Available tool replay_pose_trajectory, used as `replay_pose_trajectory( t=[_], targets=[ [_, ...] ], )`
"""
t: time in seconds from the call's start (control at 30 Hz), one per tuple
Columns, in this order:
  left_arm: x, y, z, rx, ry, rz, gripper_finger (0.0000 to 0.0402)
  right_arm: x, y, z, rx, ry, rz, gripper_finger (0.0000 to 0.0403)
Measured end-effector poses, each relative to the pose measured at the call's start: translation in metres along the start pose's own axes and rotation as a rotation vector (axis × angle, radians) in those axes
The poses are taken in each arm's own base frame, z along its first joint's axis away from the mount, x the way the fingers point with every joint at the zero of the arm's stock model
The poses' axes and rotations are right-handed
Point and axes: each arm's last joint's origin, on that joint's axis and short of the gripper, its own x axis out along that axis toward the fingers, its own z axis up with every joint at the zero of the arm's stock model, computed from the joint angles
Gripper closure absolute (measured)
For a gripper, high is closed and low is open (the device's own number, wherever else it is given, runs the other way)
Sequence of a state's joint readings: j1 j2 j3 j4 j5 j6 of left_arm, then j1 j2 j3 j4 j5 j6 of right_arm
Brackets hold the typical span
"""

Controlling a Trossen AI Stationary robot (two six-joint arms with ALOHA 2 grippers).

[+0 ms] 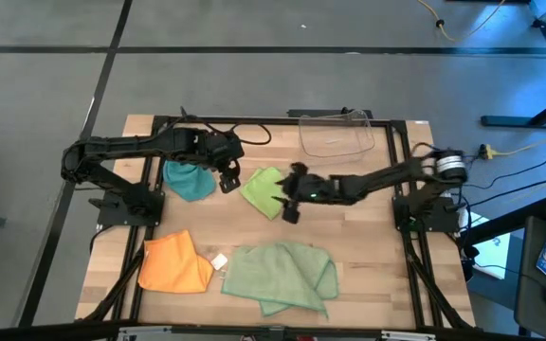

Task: Fold microfiber towels
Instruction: Put the light green microfiber towel in the transparent bin

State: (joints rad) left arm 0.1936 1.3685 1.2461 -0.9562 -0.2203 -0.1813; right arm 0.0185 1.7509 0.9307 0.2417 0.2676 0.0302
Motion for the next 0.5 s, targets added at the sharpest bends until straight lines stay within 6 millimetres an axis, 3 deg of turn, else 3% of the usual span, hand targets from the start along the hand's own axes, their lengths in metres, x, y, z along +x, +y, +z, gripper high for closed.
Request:
replay_pose_trajectory(
  t=[0.27,0.37,0.5],
  targets=[
    [0.0,0.0,0.0,-0.002,0.0,0.0,0.0166,0.05,0.014,-0.011,0.069,0.282,-0.02,0.0178],
    [0.0,0.0,0.001,-0.004,-0.007,-0.001,0.0166,0.058,0.019,-0.022,0.045,0.386,-0.004,0.0178],
    [0.0,0.0,0.002,-0.007,-0.016,-0.003,0.0166,0.056,0.019,-0.03,0.018,0.492,0.008,0.0178]
  ],
)
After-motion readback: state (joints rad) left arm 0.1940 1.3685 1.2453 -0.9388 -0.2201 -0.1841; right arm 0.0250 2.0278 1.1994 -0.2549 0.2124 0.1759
